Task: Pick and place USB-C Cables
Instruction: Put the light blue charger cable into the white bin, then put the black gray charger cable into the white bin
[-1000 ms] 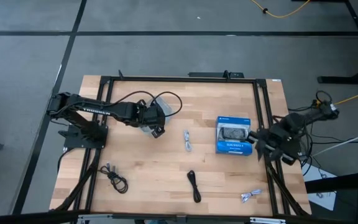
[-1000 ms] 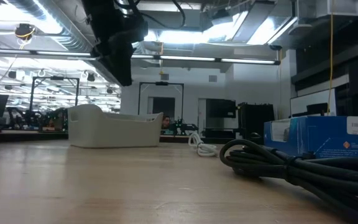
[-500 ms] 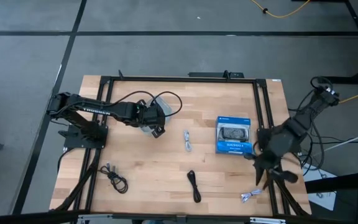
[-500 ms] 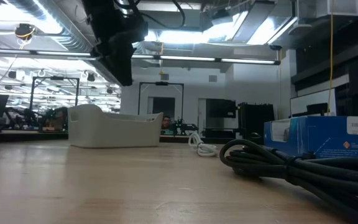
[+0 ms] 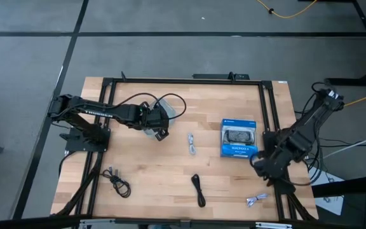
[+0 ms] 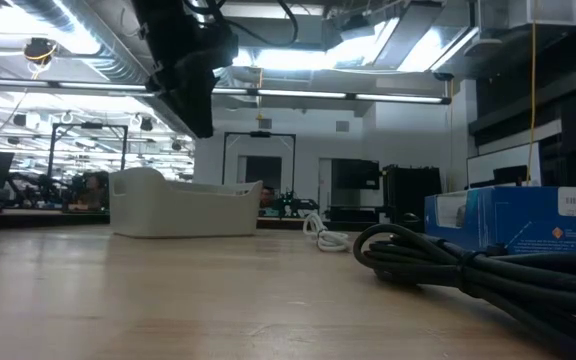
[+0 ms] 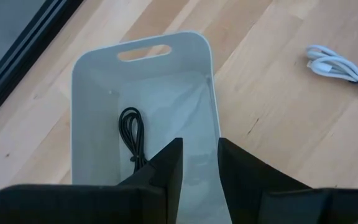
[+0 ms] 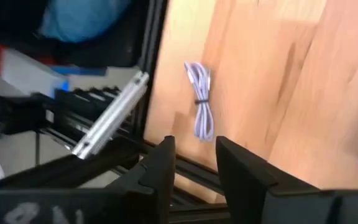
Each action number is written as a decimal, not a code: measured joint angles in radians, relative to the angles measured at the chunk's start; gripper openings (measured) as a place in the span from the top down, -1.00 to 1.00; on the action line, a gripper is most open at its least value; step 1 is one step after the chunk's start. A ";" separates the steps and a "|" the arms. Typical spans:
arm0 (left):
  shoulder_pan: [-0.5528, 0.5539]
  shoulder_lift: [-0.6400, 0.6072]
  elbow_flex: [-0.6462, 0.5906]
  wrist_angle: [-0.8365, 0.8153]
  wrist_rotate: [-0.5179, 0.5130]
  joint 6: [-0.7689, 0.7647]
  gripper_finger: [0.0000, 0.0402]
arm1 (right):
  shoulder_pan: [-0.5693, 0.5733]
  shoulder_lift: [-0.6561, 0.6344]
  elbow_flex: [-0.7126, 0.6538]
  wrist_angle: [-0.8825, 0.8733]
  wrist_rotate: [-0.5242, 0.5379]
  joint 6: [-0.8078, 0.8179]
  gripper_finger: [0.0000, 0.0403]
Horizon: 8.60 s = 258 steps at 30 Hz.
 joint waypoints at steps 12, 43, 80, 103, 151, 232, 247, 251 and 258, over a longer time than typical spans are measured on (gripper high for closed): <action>0.000 0.000 0.000 -0.001 -0.034 0.006 0.53 | 0.167 0.279 -0.036 0.237 0.063 0.034 0.40; 0.000 0.000 0.000 0.017 -0.073 0.006 0.53 | 0.200 0.598 -0.035 0.243 0.048 0.222 0.40; -0.045 -0.019 0.000 0.014 -0.202 0.133 0.53 | 0.085 0.652 0.400 -0.379 0.313 -0.105 0.89; -0.178 -0.062 0.001 -0.231 -0.369 0.017 0.55 | -0.290 0.652 0.749 -0.451 1.367 -0.059 0.89; -0.464 -0.508 -0.328 -0.423 -0.591 -0.784 0.56 | -1.051 0.880 0.748 0.551 0.261 -0.674 0.89; -0.469 -0.424 -0.328 -0.402 -0.585 -0.755 0.56 | -0.587 0.409 0.504 -0.391 0.431 -0.422 0.37; -0.469 -0.424 -0.328 -0.398 -0.588 -0.755 0.56 | -0.549 -0.038 -0.146 0.270 0.423 -0.267 0.37; -0.469 -0.424 -0.328 -0.398 -0.587 -0.756 0.56 | -0.549 -0.048 -0.225 0.361 0.386 -0.211 0.37; -0.468 -0.424 -0.328 -0.331 -0.567 -0.761 0.56 | -0.535 -0.046 -0.281 0.481 0.336 -0.151 0.37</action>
